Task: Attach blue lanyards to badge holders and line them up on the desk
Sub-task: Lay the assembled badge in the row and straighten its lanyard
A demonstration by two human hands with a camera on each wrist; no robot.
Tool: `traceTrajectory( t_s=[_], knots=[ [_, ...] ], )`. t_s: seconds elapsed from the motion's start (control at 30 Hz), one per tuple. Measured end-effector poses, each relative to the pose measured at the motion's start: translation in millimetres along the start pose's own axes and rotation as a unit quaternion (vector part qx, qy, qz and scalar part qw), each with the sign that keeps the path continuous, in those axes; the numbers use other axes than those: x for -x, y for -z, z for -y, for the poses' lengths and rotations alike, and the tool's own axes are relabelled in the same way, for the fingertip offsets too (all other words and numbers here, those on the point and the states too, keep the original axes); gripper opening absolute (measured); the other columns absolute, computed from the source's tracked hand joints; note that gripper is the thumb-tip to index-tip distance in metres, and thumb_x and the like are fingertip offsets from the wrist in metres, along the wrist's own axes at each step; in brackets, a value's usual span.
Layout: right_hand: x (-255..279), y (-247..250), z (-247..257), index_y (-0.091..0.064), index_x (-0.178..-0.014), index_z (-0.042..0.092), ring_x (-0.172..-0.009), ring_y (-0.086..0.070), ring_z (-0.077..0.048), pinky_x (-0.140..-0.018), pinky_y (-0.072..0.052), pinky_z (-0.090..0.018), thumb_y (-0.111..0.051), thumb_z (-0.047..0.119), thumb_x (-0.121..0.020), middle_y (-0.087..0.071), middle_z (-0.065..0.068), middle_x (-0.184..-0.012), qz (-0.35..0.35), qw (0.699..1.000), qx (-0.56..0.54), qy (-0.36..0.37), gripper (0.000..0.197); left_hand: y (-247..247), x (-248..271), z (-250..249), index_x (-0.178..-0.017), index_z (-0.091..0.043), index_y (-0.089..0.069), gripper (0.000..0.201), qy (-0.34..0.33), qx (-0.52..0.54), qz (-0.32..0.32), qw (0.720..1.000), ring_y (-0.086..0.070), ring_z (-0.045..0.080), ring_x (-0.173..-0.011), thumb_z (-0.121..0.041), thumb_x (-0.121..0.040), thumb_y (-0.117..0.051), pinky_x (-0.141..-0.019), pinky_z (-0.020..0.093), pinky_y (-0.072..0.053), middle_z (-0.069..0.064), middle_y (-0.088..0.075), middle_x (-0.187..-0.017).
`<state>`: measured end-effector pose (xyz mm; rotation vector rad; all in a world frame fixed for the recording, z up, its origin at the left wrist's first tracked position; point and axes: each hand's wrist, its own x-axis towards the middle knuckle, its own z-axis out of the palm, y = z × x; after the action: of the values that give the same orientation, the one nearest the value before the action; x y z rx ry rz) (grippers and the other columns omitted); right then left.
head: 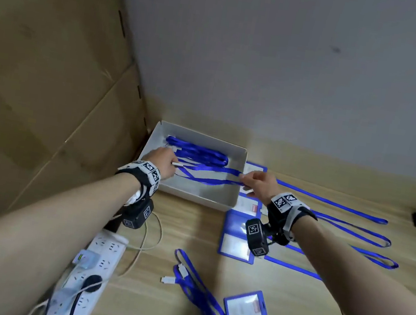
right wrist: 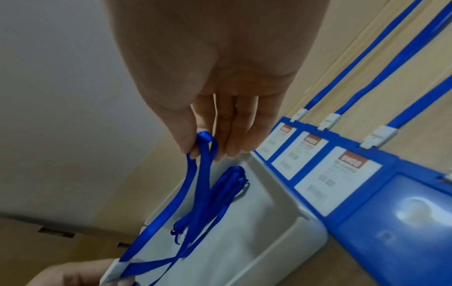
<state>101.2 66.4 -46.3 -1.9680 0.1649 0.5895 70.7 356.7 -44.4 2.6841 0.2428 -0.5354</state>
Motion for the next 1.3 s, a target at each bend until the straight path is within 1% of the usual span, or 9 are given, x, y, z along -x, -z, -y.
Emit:
traceTrajectory(
  t_s=[0.3,0.5,0.6,0.7,0.77,0.87,1.0,1.13,1.3],
  knots=[
    [-76.5,-27.2,18.7,-0.062,-0.059,0.015,-0.049,-0.058,-0.016,-0.071,-0.055,-0.04,-0.073,0.017,-0.085,-0.061,-0.002,-0.051,-0.042,0.993,0.101,-0.042,0.028,11.4,-67.3,27.8,-0.089,-0.012,-0.075,0.015,0.025,0.033,0.01,0.999,-0.066,0.031,-0.084,-0.011,-0.088,-0.06,-0.076,0.034,-0.055,0.01,-0.072,-0.089],
    [-122.2,-40.0,10.0,-0.066,-0.058,0.016,-0.062,-0.068,-0.026,-0.084,-0.058,-0.049,-0.073,0.014,-0.081,-0.067,-0.005,-0.056,-0.024,0.988,0.144,-0.048,0.024,5.7,-107.8,42.0,-0.095,-0.011,-0.075,0.014,0.049,0.072,0.017,0.996,-0.068,0.03,-0.086,-0.012,-0.09,-0.062,-0.08,0.038,-0.058,0.012,-0.073,-0.091],
    [-123.7,-46.9,11.8,-0.075,-0.083,0.009,-0.087,-0.069,-0.035,-0.086,-0.056,-0.045,-0.073,0.013,-0.078,-0.074,-0.017,-0.085,-0.027,0.985,0.167,-0.038,0.007,-1.6,-115.1,46.8,-0.105,-0.012,-0.067,0.018,0.043,0.026,0.026,0.998,-0.065,0.033,-0.091,-0.015,-0.089,-0.06,-0.078,0.036,-0.054,0.015,-0.069,-0.103],
    [-116.0,-51.5,11.0,-0.067,-0.112,0.011,-0.097,-0.064,-0.026,-0.091,-0.051,-0.037,-0.072,0.022,-0.081,-0.069,-0.007,-0.102,-0.025,0.988,0.145,-0.052,0.034,-14.8,-116.1,46.3,-0.128,-0.013,-0.049,0.043,0.024,-0.032,0.057,0.998,-0.061,0.033,-0.103,-0.023,-0.088,-0.062,-0.084,0.039,-0.053,0.011,-0.06,-0.121],
    [-105.7,-53.9,6.2,-0.066,-0.111,0.009,-0.087,-0.067,-0.026,-0.086,-0.055,-0.041,-0.069,0.018,-0.081,-0.07,-0.009,-0.095,-0.031,0.996,0.074,-0.043,0.032,-18.0,-111.8,40.5,-0.13,-0.013,-0.048,0.045,0.011,-0.053,0.046,0.998,-0.059,0.034,-0.108,-0.025,-0.088,-0.062,-0.086,0.041,-0.052,0.011,-0.054,-0.127],
    [-80.1,-50.2,3.3,-0.066,-0.096,0.008,-0.056,-0.062,-0.011,-0.059,-0.052,-0.027,-0.06,0.0,-0.089,-0.066,-0.007,-0.075,-0.044,0.999,-0.001,-0.006,0.012,-17.4,-102.3,24.1,-0.134,-0.014,-0.049,0.045,-0.023,-0.025,-0.012,0.999,-0.054,0.034,-0.116,-0.023,-0.091,-0.057,-0.093,0.046,-0.049,0.011,-0.049,-0.134],
    [-26.6,-42.0,-1.7,-0.069,-0.081,0.008,-0.037,-0.045,-0.01,-0.038,-0.035,-0.018,-0.055,0.0,-0.089,-0.059,-0.002,-0.05,-0.062,0.996,-0.042,0.04,0.019,-15.9,-60.6,-14.4,-0.111,-0.023,-0.06,0.022,-0.089,0.091,-0.049,0.991,-0.061,0.023,-0.094,-0.026,-0.09,-0.054,-0.081,0.038,-0.051,-0.002,-0.064,-0.104],
    [26.6,-47.0,-32.5,-0.07,-0.071,0.008,-0.038,-0.043,-0.013,-0.043,-0.036,-0.02,-0.052,0.012,-0.087,-0.049,0.0,-0.042,-0.04,0.997,-0.003,0.06,0.024,-35.1,-7.7,-38.5,-0.088,-0.024,-0.067,0.01,-0.148,0.153,0.031,0.977,-0.064,0.015,-0.078,-0.033,-0.085,-0.061,-0.075,0.033,-0.054,-0.011,-0.067,-0.079],
    [76.1,-69.8,-80.4,-0.069,-0.068,0.008,-0.044,-0.047,-0.012,-0.051,-0.039,-0.02,-0.061,0.018,-0.09,-0.054,-0.004,-0.047,0.073,0.993,0.092,0.007,0.026,-81.0,48.5,-36.2,-0.082,-0.019,-0.071,0.012,-0.165,0.098,0.149,0.97,-0.065,0.011,-0.067,-0.031,-0.084,-0.066,-0.064,0.024,-0.047,-0.005,-0.071,-0.076]
  ],
)
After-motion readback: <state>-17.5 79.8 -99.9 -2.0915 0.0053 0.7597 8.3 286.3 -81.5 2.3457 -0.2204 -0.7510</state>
